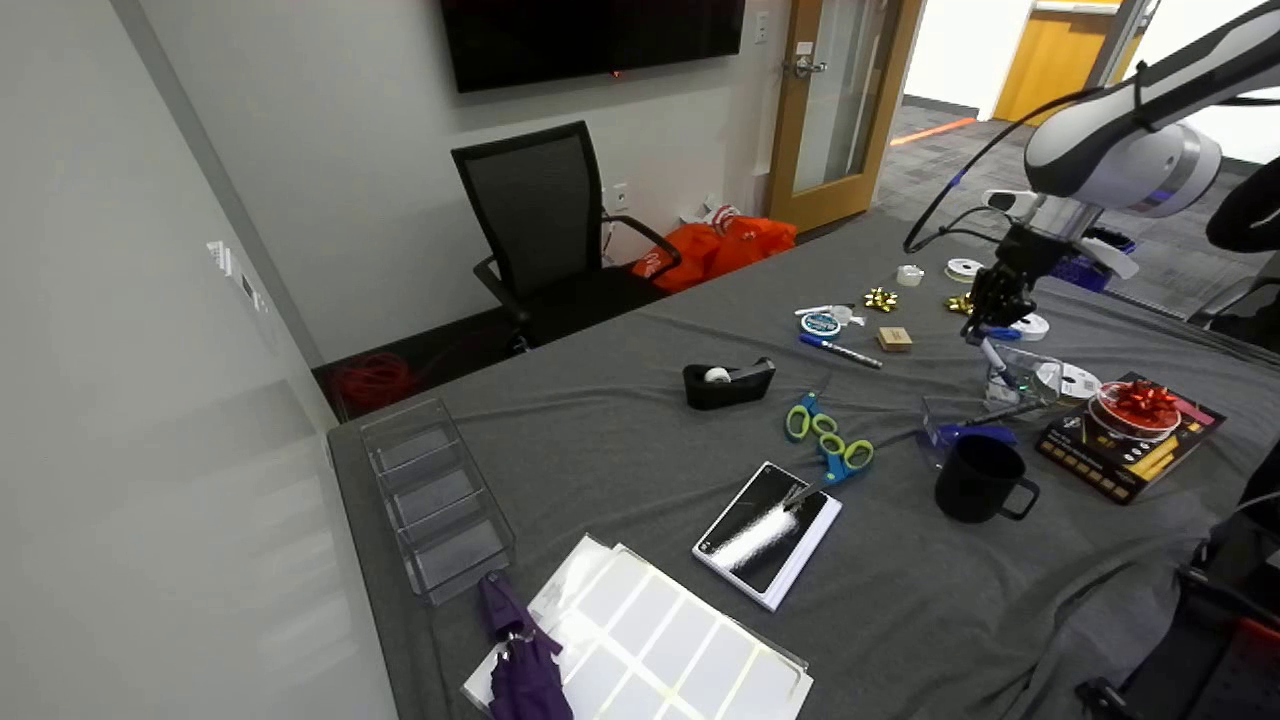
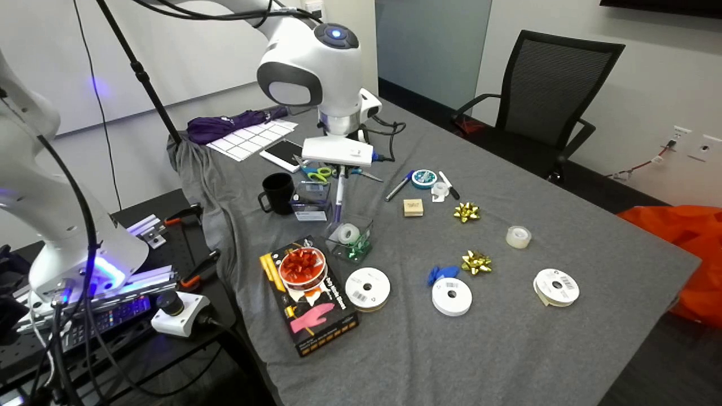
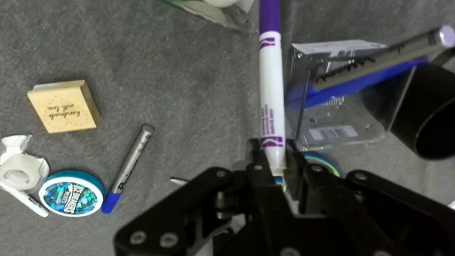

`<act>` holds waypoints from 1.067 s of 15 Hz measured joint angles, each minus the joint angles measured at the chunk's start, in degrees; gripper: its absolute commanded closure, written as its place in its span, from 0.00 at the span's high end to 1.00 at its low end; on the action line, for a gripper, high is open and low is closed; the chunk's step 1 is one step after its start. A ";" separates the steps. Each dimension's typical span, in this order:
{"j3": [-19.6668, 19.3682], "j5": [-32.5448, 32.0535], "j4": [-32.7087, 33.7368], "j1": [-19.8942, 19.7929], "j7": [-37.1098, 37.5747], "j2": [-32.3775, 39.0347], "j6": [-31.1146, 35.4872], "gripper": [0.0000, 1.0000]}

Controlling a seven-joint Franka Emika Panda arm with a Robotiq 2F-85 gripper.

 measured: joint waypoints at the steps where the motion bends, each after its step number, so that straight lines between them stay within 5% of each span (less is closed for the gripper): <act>1: -0.01 0.14 1.26 0.55 2.58 -0.52 -1.84 0.04; 8: -0.13 0.43 11.08 3.94 21.93 0.30 -8.02 0.04; 16: -1.69 -12.11 18.33 10.05 52.04 16.53 3.75 0.04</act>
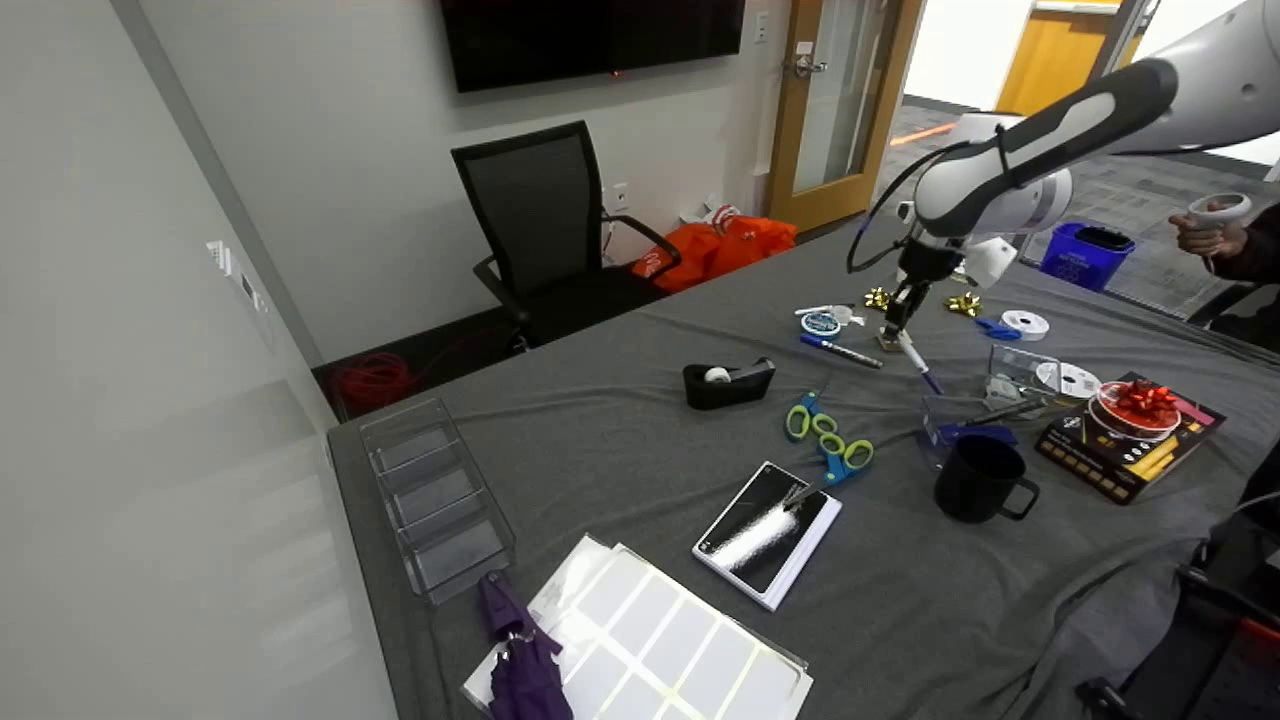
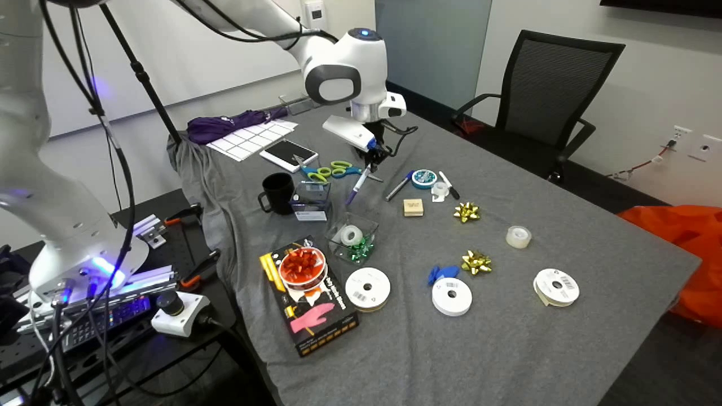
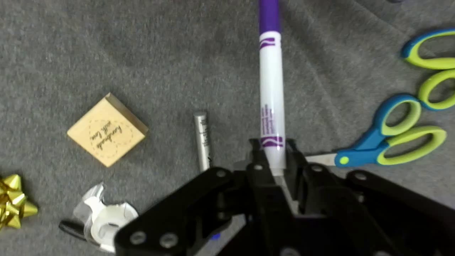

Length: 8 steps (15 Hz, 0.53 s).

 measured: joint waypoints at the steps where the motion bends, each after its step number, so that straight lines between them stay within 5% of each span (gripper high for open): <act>1: -0.15 -1.87 1.45 0.56 4.01 2.31 0.21 0.04; 7: -0.16 -5.65 10.15 1.39 18.35 11.03 0.18 0.04; 8: -0.16 -5.65 11.20 1.39 19.46 11.69 0.18 0.42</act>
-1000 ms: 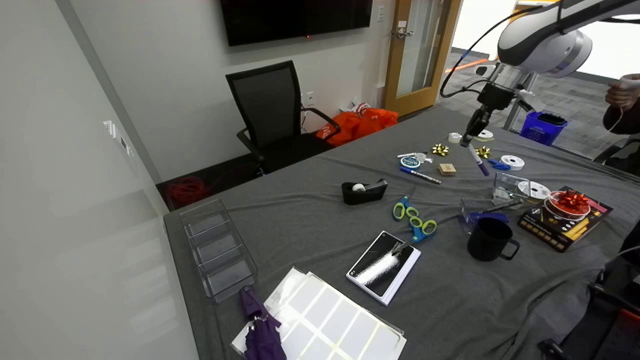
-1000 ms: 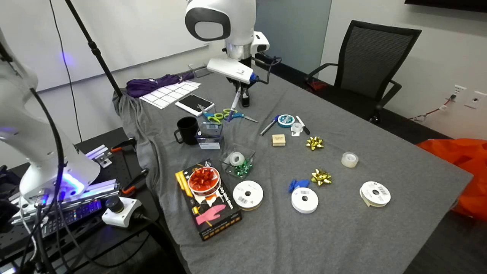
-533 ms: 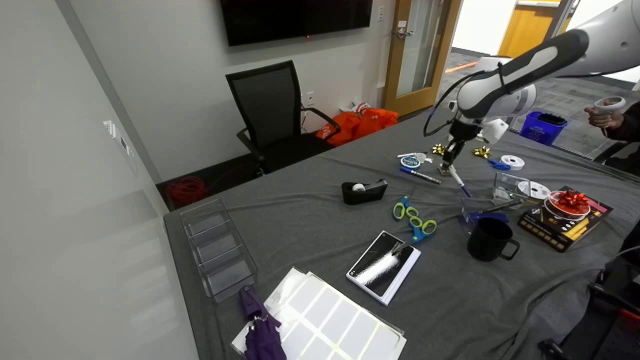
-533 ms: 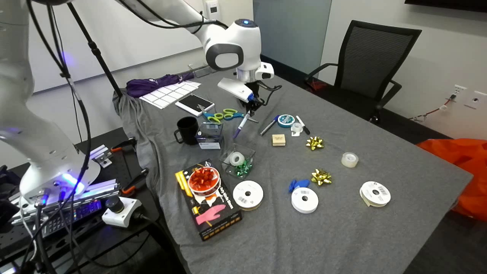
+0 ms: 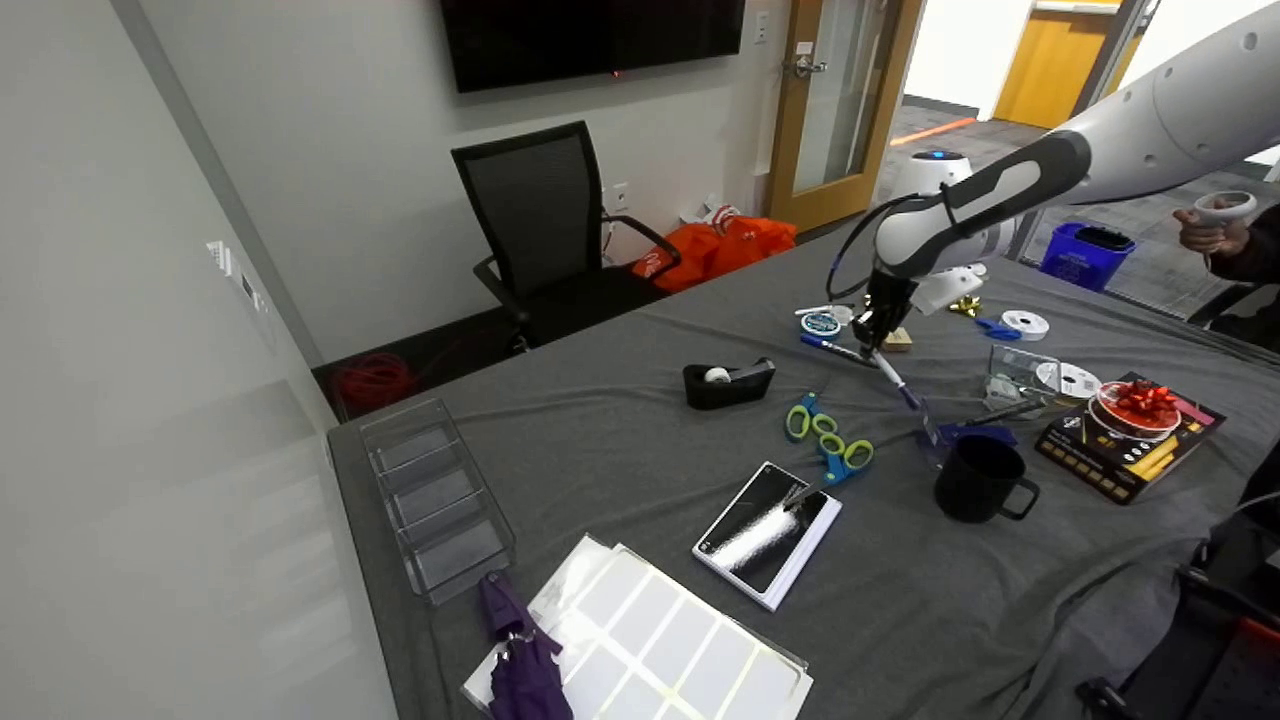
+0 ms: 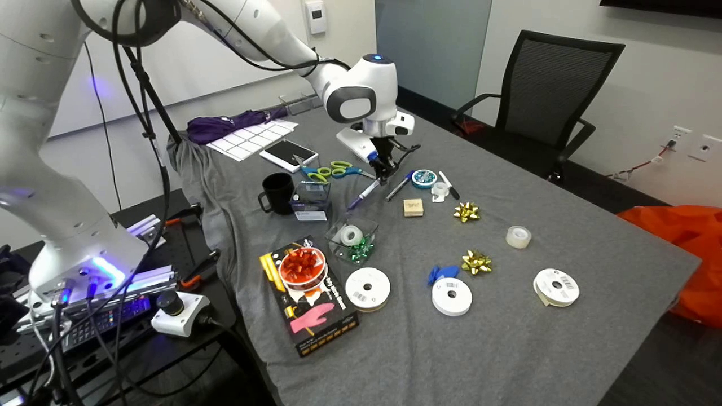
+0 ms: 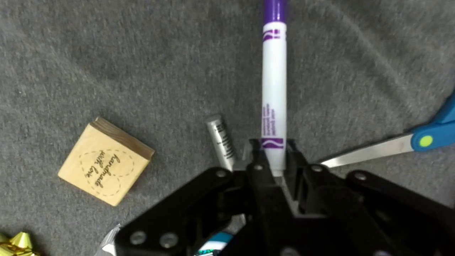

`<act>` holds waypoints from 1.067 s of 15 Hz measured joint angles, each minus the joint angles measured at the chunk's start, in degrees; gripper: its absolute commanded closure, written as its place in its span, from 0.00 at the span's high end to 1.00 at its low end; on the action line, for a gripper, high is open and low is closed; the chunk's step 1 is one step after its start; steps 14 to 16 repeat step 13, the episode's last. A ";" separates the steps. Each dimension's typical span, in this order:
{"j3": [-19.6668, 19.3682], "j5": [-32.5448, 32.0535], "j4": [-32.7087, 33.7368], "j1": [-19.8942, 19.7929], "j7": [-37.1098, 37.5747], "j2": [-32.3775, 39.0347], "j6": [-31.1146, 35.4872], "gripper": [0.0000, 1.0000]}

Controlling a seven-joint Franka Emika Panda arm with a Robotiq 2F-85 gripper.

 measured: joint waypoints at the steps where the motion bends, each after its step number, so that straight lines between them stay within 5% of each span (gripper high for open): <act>1: 0.00 -0.08 0.97 0.00 0.87 0.55 -0.01 0.43; 9: 0.60 -2.78 2.37 -0.67 -2.65 1.39 -0.13 0.98; 16: 1.99 -3.14 2.30 -2.49 -9.73 1.08 -0.05 1.00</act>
